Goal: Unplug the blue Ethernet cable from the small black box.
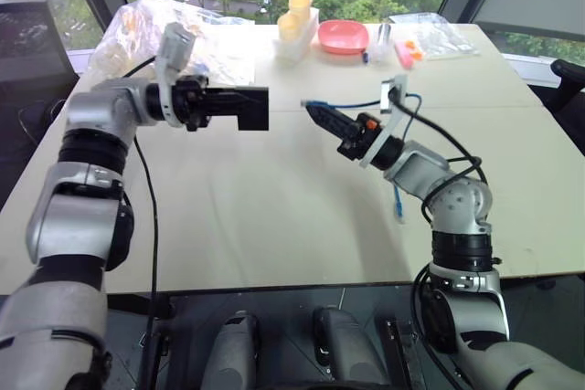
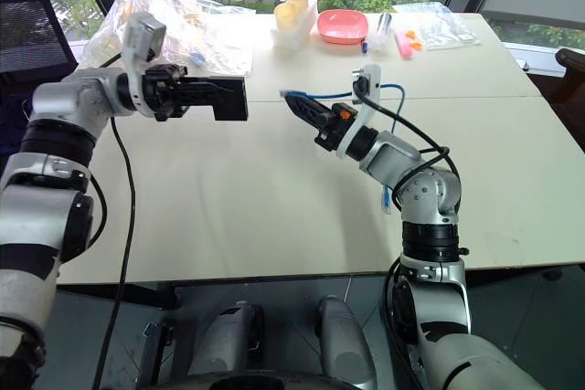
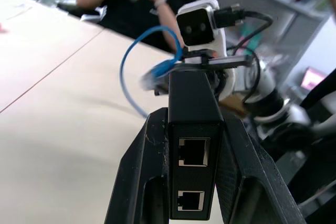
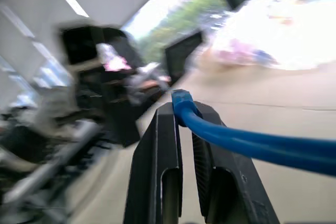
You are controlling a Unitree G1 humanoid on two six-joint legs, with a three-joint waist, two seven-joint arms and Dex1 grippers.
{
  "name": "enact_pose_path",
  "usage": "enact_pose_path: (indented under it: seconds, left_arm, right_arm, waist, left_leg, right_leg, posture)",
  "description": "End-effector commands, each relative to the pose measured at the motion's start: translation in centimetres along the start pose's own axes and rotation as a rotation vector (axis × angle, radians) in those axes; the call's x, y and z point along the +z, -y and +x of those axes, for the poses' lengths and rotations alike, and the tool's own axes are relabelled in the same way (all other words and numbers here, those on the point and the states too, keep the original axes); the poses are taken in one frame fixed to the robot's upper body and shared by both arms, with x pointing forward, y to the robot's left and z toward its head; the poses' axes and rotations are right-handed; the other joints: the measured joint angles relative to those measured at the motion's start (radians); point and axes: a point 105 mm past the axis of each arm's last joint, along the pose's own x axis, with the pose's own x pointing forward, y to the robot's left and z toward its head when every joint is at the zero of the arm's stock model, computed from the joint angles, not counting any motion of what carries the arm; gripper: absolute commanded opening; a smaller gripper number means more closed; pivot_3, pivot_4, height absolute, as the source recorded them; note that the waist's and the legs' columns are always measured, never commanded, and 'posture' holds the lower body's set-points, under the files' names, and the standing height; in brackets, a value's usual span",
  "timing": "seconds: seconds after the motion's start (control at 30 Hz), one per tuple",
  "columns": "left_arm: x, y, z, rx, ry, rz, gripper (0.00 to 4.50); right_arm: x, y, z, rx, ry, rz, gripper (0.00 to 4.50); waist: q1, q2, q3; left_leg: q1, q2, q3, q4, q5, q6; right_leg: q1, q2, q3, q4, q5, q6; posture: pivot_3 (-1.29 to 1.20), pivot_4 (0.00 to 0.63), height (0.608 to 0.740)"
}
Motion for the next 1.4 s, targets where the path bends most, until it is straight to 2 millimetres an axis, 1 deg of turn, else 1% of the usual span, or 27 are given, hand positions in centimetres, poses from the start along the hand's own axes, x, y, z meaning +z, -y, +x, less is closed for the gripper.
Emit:
enact_pose_path:
  seconds: [0.03,0.07,0.13,0.17,0.27,0.4,0.43,0.57,0.63,0.7,0.77,0.83,0.9,0.97,1.07,1.13,1.17,1.23,1.3,1.4]
  left_arm:
    - [-1.0,-1.4,1.2,0.130,-0.002,0.145,0.54]
    - [-1.6,-1.8,1.7,0.161,0.003,0.164,0.54]
    - [-2.4,-2.3,2.3,0.213,0.013,0.198,0.54]
    - [-2.8,-2.4,2.6,0.235,0.021,0.209,0.54]
    - [-4.2,-3.1,3.3,0.311,0.033,0.247,0.54]
    - [-5.6,-4.2,4.3,0.427,0.039,0.285,0.54]
    - [-5.8,-4.4,4.4,0.445,0.042,0.290,0.54]
    - [-6.4,-5.0,4.7,0.507,0.064,0.268,0.54]
    - [-7.2,-5.1,5.2,0.524,0.057,0.264,0.54]
    - [-8.3,-5.0,5.8,0.534,0.059,0.248,0.54]
    - [-9.0,-5.0,6.2,0.543,0.072,0.237,0.54]
    - [-9.6,-4.8,6.7,0.527,0.057,0.243,1.55]
    - [-9.9,-4.8,6.9,0.527,0.049,0.259,2.03]
    - [-9.8,-4.8,6.8,0.533,0.053,0.265,2.64]
    - [-9.5,-5.0,5.9,0.526,0.041,0.253,3.36]
    - [-8.6,-5.1,5.0,0.524,0.041,0.257,3.84]
    - [-8.0,-5.1,4.5,0.529,0.052,0.255,3.84]
    - [-6.1,-4.9,3.1,0.542,0.107,0.246,3.84]
    - [-4.5,-4.3,1.8,0.548,0.147,0.233,3.84]
    - [-3.4,-2.7,0.1,0.557,0.171,0.218,3.84]
  right_arm:
    - [-1.5,4.8,-1.4,-0.260,-0.064,-0.055,0.07]
    - [-1.8,5.6,-1.8,-0.305,-0.083,-0.057,0.07]
    - [-2.2,6.4,-2.3,-0.351,-0.100,-0.063,0.07]
    - [-2.2,6.7,-2.5,-0.363,-0.101,-0.064,0.85]
    - [-2.2,6.8,-2.9,-0.366,-0.106,-0.067,2.07]
    - [-2.7,6.2,-4.0,-0.343,-0.172,-0.076,4.06]
    - [-2.8,6.0,-4.2,-0.337,-0.187,-0.083,4.44]
    - [-4.0,4.1,-5.7,-0.269,-0.287,-0.086,4.44]
    - [-4.3,3.1,-6.6,-0.240,-0.308,-0.115,4.44]
    - [-4.3,2.1,-6.9,-0.210,-0.292,-0.139,4.44]
    - [-4.1,1.7,-6.9,-0.213,-0.257,-0.138,4.44]
    - [-4.0,1.7,-6.8,-0.218,-0.238,-0.131,4.50]
    - [-4.1,1.7,-6.6,-0.223,-0.233,-0.133,4.50]
    - [-4.1,1.7,-6.6,-0.226,-0.229,-0.138,4.50]
    - [-3.8,1.7,-6.5,-0.226,-0.214,-0.153,4.50]
    - [-3.7,1.6,-6.6,-0.218,-0.211,-0.163,4.50]
    - [-3.6,1.5,-6.7,-0.213,-0.209,-0.167,4.50]
    - [-3.4,1.3,-6.9,-0.198,-0.202,-0.175,4.50]
    - [-3.3,1.0,-7.2,-0.180,-0.193,-0.179,4.50]
    - [-3.1,0.7,-7.6,-0.156,-0.179,-0.185,4.50]
  waist:
    - [0.004,0.000,0.000]
    - [0.006,0.000,0.000]
    - [0.012,0.000,0.000]
    - [0.012,0.000,0.000]
    - [0.015,0.000,0.000]
    - [0.021,0.000,0.000]
    - [0.022,0.000,0.000]
    - [0.023,0.000,0.000]
    - [0.023,0.000,0.000]
    - [0.023,0.000,0.000]
    - [0.019,0.000,0.000]
    - [0.018,0.000,0.000]
    - [0.018,0.000,0.000]
    - [0.020,0.000,0.000]
    - [0.022,0.000,0.000]
    - [0.019,0.000,0.000]
    - [0.019,0.000,0.000]
    - [0.020,0.000,0.000]
    - [0.019,0.000,0.000]
    - [0.016,0.000,0.000]
  left_leg:
    - [0.000,0.000,0.000,0.000,0.000,0.000]
    - [0.000,0.000,0.001,0.000,0.000,0.000]
    - [0.000,0.000,0.002,0.000,-0.001,0.001]
    - [-0.001,0.000,0.003,0.000,-0.001,0.002]
    - [-0.002,0.000,0.004,0.000,-0.001,0.002]
    - [-0.001,0.000,0.003,0.000,-0.001,0.002]
    - [-0.001,0.000,0.003,0.000,-0.001,0.002]
    - [-0.002,0.000,0.003,0.000,-0.001,0.002]
    - [-0.002,0.000,0.003,0.000,-0.001,0.003]
    - [-0.002,0.000,0.003,0.000,-0.002,0.003]
    - [0.000,0.000,0.003,0.000,-0.002,0.003]
    - [0.000,0.000,0.003,0.000,-0.002,0.003]
    - [0.000,0.000,0.003,0.000,-0.002,0.003]
    - [0.000,0.000,0.003,0.000,-0.002,0.003]
    - [0.000,0.000,0.003,0.000,-0.002,0.003]
    - [0.000,0.000,0.003,0.000,-0.002,0.003]
    - [0.000,0.000,0.003,0.000,-0.002,0.003]
    - [0.000,0.000,0.003,0.000,-0.002,0.003]
    - [-0.001,0.000,0.003,0.000,-0.002,0.003]
    - [0.000,0.001,0.003,0.000,-0.002,0.003]
  right_leg:
    - [0.000,0.000,0.000,0.000,0.000,0.000]
    - [0.000,0.000,0.001,-0.001,0.000,0.000]
    - [0.000,0.000,0.002,-0.001,0.000,0.001]
    - [-0.001,0.000,0.002,-0.001,0.001,0.002]
    - [-0.003,0.001,0.003,0.000,0.003,0.005]
    - [-0.003,0.001,0.003,0.000,0.003,0.005]
    - [-0.003,0.001,0.003,0.000,0.003,0.005]
    - [-0.002,0.000,0.003,-0.001,0.003,0.005]
    - [-0.002,0.000,0.003,-0.001,0.002,0.005]
    - [-0.002,0.001,0.002,-0.001,0.002,0.005]
    - [0.000,0.001,0.002,-0.002,0.002,0.004]
    - [0.000,0.001,0.002,-0.002,0.002,0.004]
    - [0.000,0.001,0.002,-0.002,0.002,0.003]
    - [0.000,0.001,0.002,-0.002,0.002,0.003]
    - [0.000,0.001,0.002,-0.003,0.002,0.003]
    - [0.001,0.001,0.002,-0.004,0.002,0.003]
    - [0.000,0.001,0.002,-0.004,0.002,0.003]
    - [0.001,0.001,0.002,-0.004,0.002,0.003]
    - [0.001,0.001,0.002,-0.004,0.002,0.003]
    - [0.001,0.000,0.002,-0.005,0.002,0.004]
  posture:
    - [0.00,0.150,0.740]
    - [0.00,0.150,0.740]
    - [0.00,0.150,0.740]
    - [0.00,0.150,0.740]
    - [0.00,0.150,0.740]
    - [0.00,0.150,0.740]
    - [0.00,0.150,0.740]
    - [0.00,0.150,0.740]
    - [0.00,0.150,0.740]
    - [0.00,0.150,0.740]
    - [0.00,0.150,0.740]
    - [0.00,0.150,0.740]
    - [0.00,0.150,0.740]
    - [0.00,0.150,0.740]
    - [0.00,0.150,0.740]
    - [0.00,0.150,0.740]
    - [0.00,0.150,0.740]
    - [0.00,0.150,0.740]
    - [0.00,0.150,0.740]
    - [0.00,0.150,0.740]
